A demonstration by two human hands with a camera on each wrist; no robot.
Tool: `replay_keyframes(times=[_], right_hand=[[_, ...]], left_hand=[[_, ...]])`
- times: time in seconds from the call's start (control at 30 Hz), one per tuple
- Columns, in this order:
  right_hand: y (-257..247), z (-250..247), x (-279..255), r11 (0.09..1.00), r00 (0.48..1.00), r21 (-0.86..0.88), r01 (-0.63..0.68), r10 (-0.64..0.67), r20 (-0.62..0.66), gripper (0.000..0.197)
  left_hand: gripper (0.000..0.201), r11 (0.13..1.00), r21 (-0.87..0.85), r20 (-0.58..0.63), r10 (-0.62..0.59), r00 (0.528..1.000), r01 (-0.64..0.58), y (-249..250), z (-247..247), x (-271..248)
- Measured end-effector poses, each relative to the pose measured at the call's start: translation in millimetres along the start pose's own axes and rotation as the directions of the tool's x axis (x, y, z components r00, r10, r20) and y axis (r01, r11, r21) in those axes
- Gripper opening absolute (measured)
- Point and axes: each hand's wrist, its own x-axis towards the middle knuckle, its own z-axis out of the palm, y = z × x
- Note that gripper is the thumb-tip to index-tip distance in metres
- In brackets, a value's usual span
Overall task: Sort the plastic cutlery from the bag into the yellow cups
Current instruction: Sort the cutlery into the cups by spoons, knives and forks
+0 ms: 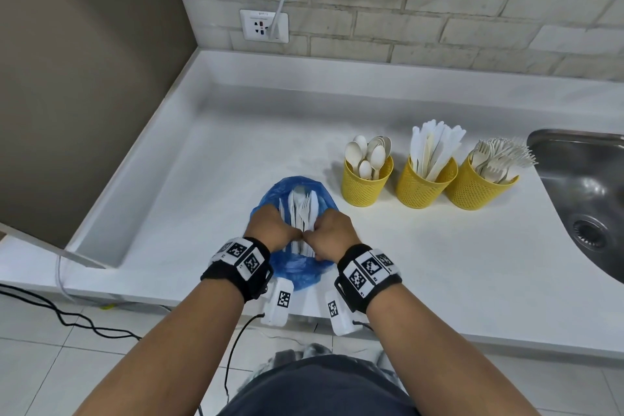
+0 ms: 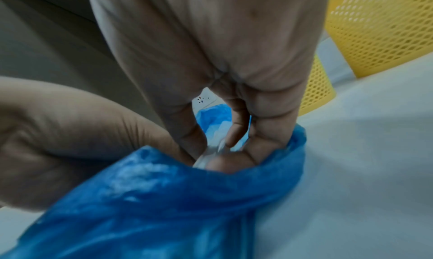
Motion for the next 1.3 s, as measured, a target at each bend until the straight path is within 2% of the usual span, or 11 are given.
replay_keyframes(times=[0.17,0.3,0.4,0.43,0.57,0.73,0.83,0.97,1.07,1.2,1.3], right_hand=[[2.6,-0.7,1.9,0.996,1.000,0.089,-0.004,0.004,-0.001,0.047],[3.1,-3.0,-3.1,0.989,1.000,0.149,-0.002,0.007,-0.031,0.035],[2.3,-0.5,-3.6,0.976,0.998,0.216,-0.018,0.032,-0.059,0.014],[2.5,1.0,-2.5,0.968,0.997,0.248,-0.027,0.044,-0.064,0.013],[14.0,9.7,10.7,0.933,0.996,0.357,-0.041,0.067,-0.062,0.034],[8.8,5.9,6.5,0.905,0.995,0.424,-0.040,0.075,-0.065,0.032],[4.1,4.5,3.3,0.906,0.996,0.422,-0.006,0.044,-0.080,0.037],[10.0,8.3,7.3,0.867,0.995,0.498,0.021,0.033,-0.099,0.057],[15.7,7.9,7.3,0.845,0.992,0.533,0.041,0.031,-0.125,0.057],[24.2,7.6,10.8,0.806,0.990,0.589,0.053,0.034,-0.136,0.052],[24.9,7.1,13.7,0.780,0.994,0.624,0.051,0.019,-0.106,0.056]], left_hand=[[0.034,0.998,-0.031,-0.064,0.061,0.996,-0.063,-1.4,4.0,-7.5],[0.047,0.989,-0.027,-0.136,0.139,0.981,-0.144,-1.7,5.6,-9.8],[0.035,0.993,-0.051,-0.086,0.102,0.991,-0.107,1.6,3.7,-10.3],[0.028,0.995,-0.065,-0.059,0.078,0.995,-0.081,3.1,2.1,-10.2],[0.015,0.982,-0.190,0.052,0.008,0.999,0.002,5.6,-1.9,-9.8],[0.007,0.959,-0.281,0.113,-0.017,0.993,0.048,9.7,1.3,-14.0],[0.016,0.943,-0.331,0.117,0.007,0.993,0.033,10.6,2.2,-15.1],[0.029,0.911,-0.413,0.156,0.084,0.984,-0.012,8.2,3.2,-15.9],[0.030,0.903,-0.425,0.121,0.132,0.984,-0.069,4.2,2.9,-14.0],[0.024,0.941,-0.312,0.006,0.140,0.990,-0.131,1.9,0.2,-13.8],[0.029,0.949,-0.278,0.003,0.155,0.988,-0.148,2.4,0.3,-15.2]])
